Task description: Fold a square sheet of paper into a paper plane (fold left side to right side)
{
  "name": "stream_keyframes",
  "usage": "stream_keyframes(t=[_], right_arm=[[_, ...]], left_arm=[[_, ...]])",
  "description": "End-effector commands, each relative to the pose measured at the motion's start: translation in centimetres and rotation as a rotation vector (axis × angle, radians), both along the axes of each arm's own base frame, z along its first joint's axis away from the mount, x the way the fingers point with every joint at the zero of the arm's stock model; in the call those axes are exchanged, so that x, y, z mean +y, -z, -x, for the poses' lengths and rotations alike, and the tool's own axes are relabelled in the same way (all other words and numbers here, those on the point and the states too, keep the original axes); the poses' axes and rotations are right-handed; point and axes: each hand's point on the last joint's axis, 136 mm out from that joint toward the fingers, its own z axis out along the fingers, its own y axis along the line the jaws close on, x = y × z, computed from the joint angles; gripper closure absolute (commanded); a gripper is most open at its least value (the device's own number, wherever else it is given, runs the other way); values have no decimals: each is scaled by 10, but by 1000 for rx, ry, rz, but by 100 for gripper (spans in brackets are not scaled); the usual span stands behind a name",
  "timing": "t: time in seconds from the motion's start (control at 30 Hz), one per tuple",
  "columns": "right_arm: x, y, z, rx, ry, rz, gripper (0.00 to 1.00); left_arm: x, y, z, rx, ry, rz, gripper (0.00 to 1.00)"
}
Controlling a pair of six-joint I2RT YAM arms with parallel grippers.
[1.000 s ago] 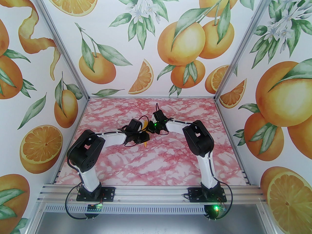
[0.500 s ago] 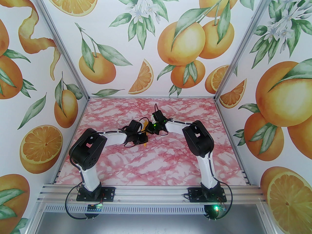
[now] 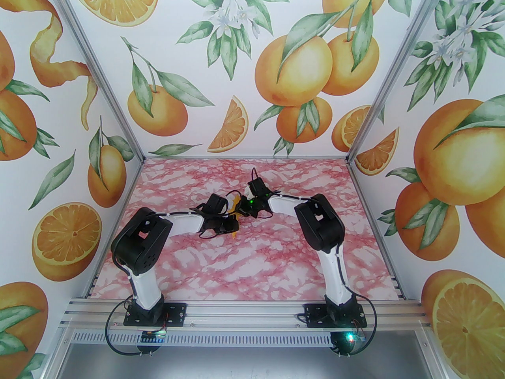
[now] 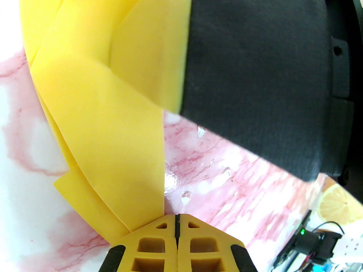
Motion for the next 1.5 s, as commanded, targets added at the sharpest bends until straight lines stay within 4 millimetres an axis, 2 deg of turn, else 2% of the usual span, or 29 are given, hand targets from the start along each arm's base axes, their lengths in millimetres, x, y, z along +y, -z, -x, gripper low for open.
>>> stream_keyframes(t=[0.0,0.37,0.4,0.47,0.63,0.73,0.83,1.0,1.1,1.3,1.47], right_arm=[[-23,29,-21,10,85,80,100],[-38,28,-76,-12,198,55,100],[-40,32,-76,-1,204,59,100],[-43,26,-92,-22,228,52,100],[-66,31,-114,-21,305,66,100],[-76,22,-124,-42,312,59,100],[-81,2,-128,-78,296,56,100],[-78,-43,-109,-140,249,36,100],[-68,-51,-81,-129,206,14,100],[-21,-40,-28,-57,88,-63,100],[4,-23,-9,-16,50,-77,100]], left_arm=[[22,32,41,148,39,-87,97],[29,40,54,184,64,-79,98],[30,40,54,184,65,-82,98],[30,39,53,185,64,-78,98],[33,37,51,184,56,-84,98],[34,35,49,178,52,-81,98],[32,33,46,175,55,-76,98],[30,30,42,165,52,-69,97],[29,29,40,160,50,-65,97],[27,28,37,156,50,-60,97],[25,27,34,151,50,-59,96]])
